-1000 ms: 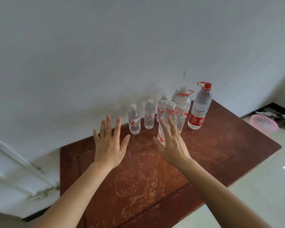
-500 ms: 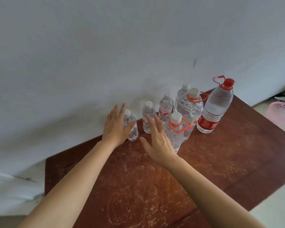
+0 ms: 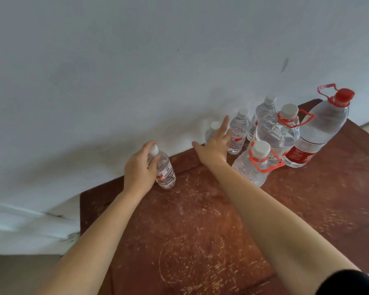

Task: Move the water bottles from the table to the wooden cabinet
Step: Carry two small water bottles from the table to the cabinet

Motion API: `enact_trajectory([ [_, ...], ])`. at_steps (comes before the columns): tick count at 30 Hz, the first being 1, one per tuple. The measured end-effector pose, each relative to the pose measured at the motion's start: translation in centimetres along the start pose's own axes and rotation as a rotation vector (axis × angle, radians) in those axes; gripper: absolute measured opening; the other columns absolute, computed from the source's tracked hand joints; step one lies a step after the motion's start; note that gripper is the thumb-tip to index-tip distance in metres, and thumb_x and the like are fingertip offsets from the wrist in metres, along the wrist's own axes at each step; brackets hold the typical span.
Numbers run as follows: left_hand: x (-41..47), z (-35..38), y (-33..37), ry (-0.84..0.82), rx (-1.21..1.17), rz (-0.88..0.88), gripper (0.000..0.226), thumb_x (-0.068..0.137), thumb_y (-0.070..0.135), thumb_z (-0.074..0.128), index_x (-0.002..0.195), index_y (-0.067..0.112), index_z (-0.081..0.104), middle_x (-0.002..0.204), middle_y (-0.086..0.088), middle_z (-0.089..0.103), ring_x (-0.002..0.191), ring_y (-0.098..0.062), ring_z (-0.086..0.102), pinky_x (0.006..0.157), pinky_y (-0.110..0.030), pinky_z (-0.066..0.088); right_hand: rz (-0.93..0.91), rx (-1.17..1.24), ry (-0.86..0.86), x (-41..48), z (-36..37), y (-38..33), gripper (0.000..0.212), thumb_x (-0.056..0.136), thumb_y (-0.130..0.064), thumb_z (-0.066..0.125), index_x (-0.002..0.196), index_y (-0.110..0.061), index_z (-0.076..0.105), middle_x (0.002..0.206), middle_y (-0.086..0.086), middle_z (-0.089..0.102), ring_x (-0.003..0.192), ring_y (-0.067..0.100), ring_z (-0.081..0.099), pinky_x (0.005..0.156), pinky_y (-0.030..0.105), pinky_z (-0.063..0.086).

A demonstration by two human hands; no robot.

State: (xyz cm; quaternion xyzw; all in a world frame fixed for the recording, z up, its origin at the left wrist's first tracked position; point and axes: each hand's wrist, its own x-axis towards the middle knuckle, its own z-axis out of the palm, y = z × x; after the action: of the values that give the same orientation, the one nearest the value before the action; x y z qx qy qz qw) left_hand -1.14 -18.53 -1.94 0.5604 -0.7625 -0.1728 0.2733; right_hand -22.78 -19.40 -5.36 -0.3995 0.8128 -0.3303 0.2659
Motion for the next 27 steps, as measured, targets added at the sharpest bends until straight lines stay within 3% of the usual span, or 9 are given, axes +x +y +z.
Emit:
enact_trajectory([
  [2, -1.5, -0.5, -1.8, -0.013, -0.014, -0.062, 0.039, 0.099, 0.021, 0.059, 0.138, 0.021, 0.056, 0.117, -0.006, 0.069, 0.1, -0.028, 0.065, 0.079, -0.034, 0.047, -0.011, -0.044, 0.012, 1.0, 1.0, 0.9, 0.112, 0.093, -0.037, 0.071, 0.16, -0.02, -0.018, 0.168, 0.015, -0.01, 0.151, 0.039, 0.012, 0.121, 0.045, 0.024],
  [5, -4.4, -0.3, -3.7, -0.019, -0.014, -0.067, 0.041, 0.102, 0.028, 0.053, 0.142, 0.023, 0.05, 0.128, -0.007, 0.064, 0.112, -0.028, 0.061, 0.089, -0.037, 0.049, -0.097, -0.13, 0.103, 0.3, 1.9, 2.7, 0.07, 0.101, -0.026, 0.057, 0.159, -0.012, 0.022, 0.164, 0.017, 0.012, 0.135, 0.036, 0.036, 0.114, 0.042, 0.034],
  [7, -5.3, 0.3, -4.0, -0.028, -0.031, -0.076, 0.045, 0.103, 0.03, 0.052, 0.146, 0.022, 0.045, 0.135, -0.008, 0.059, 0.119, -0.028, 0.058, 0.093, -0.034, 0.045, -0.195, -0.124, 0.107, -1.3, 2.5, 4.0, 0.069, 0.097, -0.02, 0.062, 0.156, -0.016, 0.026, 0.154, 0.017, 0.029, 0.129, 0.033, 0.042, 0.107, 0.047, 0.045],
  [12, -4.3, 2.2, -2.9, -0.035, -0.126, -0.156, 0.079, 0.087, 0.033, 0.078, 0.147, 0.031, 0.027, 0.14, -0.006, 0.05, 0.121, -0.024, 0.056, 0.094, -0.034, 0.048, -0.426, -0.1, -0.056, -7.5, 2.1, 6.0, 0.068, 0.091, 0.003, 0.061, 0.152, -0.015, 0.035, 0.145, 0.015, 0.037, 0.121, 0.039, 0.051, 0.095, 0.048, 0.05],
  [15, -4.0, 3.4, -2.7, 0.018, -0.145, -0.225, 0.094, 0.079, 0.021, 0.085, 0.15, 0.022, 0.024, 0.14, -0.012, 0.047, 0.12, -0.03, 0.058, 0.094, -0.036, 0.048, -0.542, -0.149, -0.127, -11.2, 1.6, 7.4, 0.076, 0.084, 0.012, 0.06, 0.15, -0.017, 0.036, 0.146, 0.017, 0.039, 0.124, 0.039, 0.051, 0.096, 0.048, 0.053],
  [18, -4.5, 4.1, -2.9, 0.055, -0.139, -0.198, 0.094, 0.079, 0.013, 0.084, 0.15, 0.019, 0.022, 0.138, -0.016, 0.047, 0.114, -0.034, 0.062, 0.091, -0.035, 0.049, -0.518, -0.13, -0.165, -13.9, 0.7, 8.6, 0.078, 0.083, 0.011, 0.062, 0.148, -0.022, 0.032, 0.147, 0.015, 0.039, 0.124, 0.037, 0.053, 0.102, 0.047, 0.051],
  [22, -4.5, 3.9, -3.2, 0.065, -0.144, -0.179, 0.088, 0.082, 0.012, 0.081, 0.146, 0.023, 0.022, 0.136, -0.017, 0.044, 0.111, -0.038, 0.062, 0.093, -0.044, 0.053, -0.407, -0.056, -0.216, -16.1, -1.3, 8.9, 0.074, 0.092, -0.008, 0.065, 0.154, -0.021, 0.026, 0.146, 0.011, 0.038, 0.121, 0.033, 0.055, 0.096, 0.041, 0.051],
  [25, -6.7, 3.7, -3.0, 0.068, -0.149, -0.18, 0.091, 0.081, 0.013, 0.081, 0.146, 0.028, 0.019, 0.138, -0.019, 0.043, 0.115, -0.039, 0.059, 0.097, -0.048, 0.052, -0.301, -0.014, -0.257, -17.3, -2.5, 9.6, 0.093, 0.093, -0.021, 0.069, 0.161, -0.028, 0.007, 0.156, 0.008, 0.03, 0.128, 0.029, 0.051, 0.1, 0.045, 0.05],
  [27, -9.3, 3.4, -2.7, 0.072, -0.133, -0.148, 0.094, 0.08, 0.012, 0.083, 0.146, 0.028, 0.018, 0.14, -0.021, 0.042, 0.117, -0.039, 0.058, 0.094, -0.041, 0.049, -0.287, -0.04, -0.263, -17.9, -2.8, 9.8, 0.103, 0.091, -0.025, 0.074, 0.162, -0.028, 0.001, 0.159, 0.009, 0.029, 0.13, 0.031, 0.051, 0.1, 0.045, 0.05],
])
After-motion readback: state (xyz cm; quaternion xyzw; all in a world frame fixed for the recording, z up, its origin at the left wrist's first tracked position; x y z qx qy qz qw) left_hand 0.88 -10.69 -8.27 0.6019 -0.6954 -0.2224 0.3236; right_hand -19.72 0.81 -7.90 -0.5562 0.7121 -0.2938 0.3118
